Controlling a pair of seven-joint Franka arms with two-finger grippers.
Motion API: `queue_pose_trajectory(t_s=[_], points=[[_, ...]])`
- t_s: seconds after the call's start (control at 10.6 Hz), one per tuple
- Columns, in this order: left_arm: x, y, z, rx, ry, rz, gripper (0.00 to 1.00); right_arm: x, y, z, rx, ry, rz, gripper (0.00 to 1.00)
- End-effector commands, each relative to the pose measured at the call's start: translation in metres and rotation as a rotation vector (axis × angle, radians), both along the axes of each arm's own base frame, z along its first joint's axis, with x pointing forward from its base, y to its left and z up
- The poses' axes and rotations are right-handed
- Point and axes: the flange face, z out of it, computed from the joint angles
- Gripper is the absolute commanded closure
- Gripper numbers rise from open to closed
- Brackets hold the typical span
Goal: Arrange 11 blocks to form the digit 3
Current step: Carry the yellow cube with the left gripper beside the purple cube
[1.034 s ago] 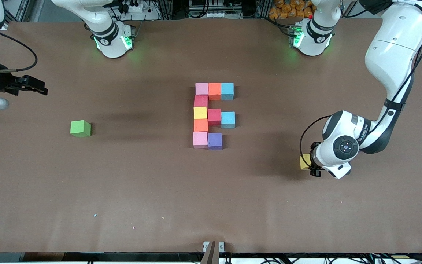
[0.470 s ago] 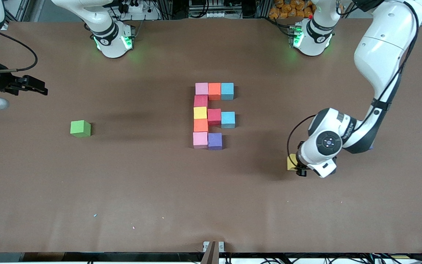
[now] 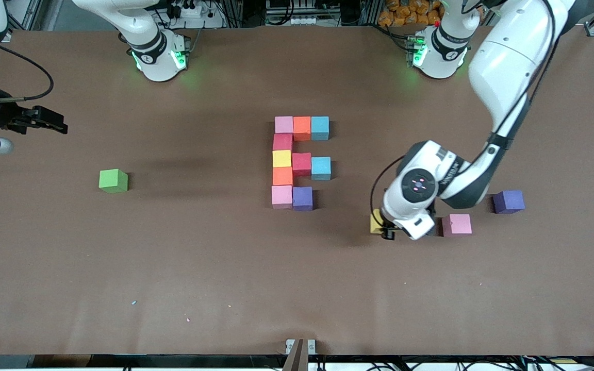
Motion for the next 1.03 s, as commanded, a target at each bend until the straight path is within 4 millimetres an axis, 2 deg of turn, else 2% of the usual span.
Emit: queue_pose_trajectory(t_s=[0.0,0.28,0.47,0.75,0.94], points=[[-0.005,-0.026,0.008,-0.007,0.000,0.067,0.83,0.000,0.001,0.000,-0.021,0.002,0.003,0.00],[-0.023,-0.062,0.011,-0.028,0.009,0.137,0.83,0.000,0.002,0.000,-0.021,0.002,0.006,0.00],[-0.033,-0.077,0.010,-0.026,0.011,0.176,0.83,0.000,0.001,0.001,-0.021,0.001,0.003,0.00],[-0.050,-0.109,-0.003,-0.027,0.022,0.206,0.83,0.000,0.002,0.001,-0.021,0.002,0.004,0.00],[-0.059,-0.122,-0.008,-0.024,0.027,0.196,0.83,0.000,0.002,0.001,-0.021,0.002,0.004,0.00]])
